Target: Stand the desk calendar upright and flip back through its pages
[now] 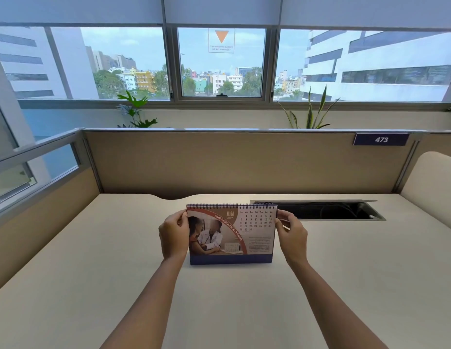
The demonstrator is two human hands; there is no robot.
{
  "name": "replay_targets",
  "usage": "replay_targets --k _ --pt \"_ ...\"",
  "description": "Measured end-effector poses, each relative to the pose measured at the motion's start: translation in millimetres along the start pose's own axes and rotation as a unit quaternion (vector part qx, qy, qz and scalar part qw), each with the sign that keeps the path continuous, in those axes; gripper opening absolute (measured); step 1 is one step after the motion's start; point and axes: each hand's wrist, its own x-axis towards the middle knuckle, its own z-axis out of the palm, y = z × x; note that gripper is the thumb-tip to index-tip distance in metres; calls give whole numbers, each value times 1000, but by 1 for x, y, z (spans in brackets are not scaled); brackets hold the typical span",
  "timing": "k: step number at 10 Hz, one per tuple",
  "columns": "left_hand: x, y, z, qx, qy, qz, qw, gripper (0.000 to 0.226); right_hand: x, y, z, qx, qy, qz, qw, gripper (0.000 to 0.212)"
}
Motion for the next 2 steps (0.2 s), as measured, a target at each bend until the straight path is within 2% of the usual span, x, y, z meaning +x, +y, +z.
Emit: replay_targets --k 2 --pt "-8 0 -7 48 -56 68 995 35 0 -4 -21 -34 -72 -23 997 37"
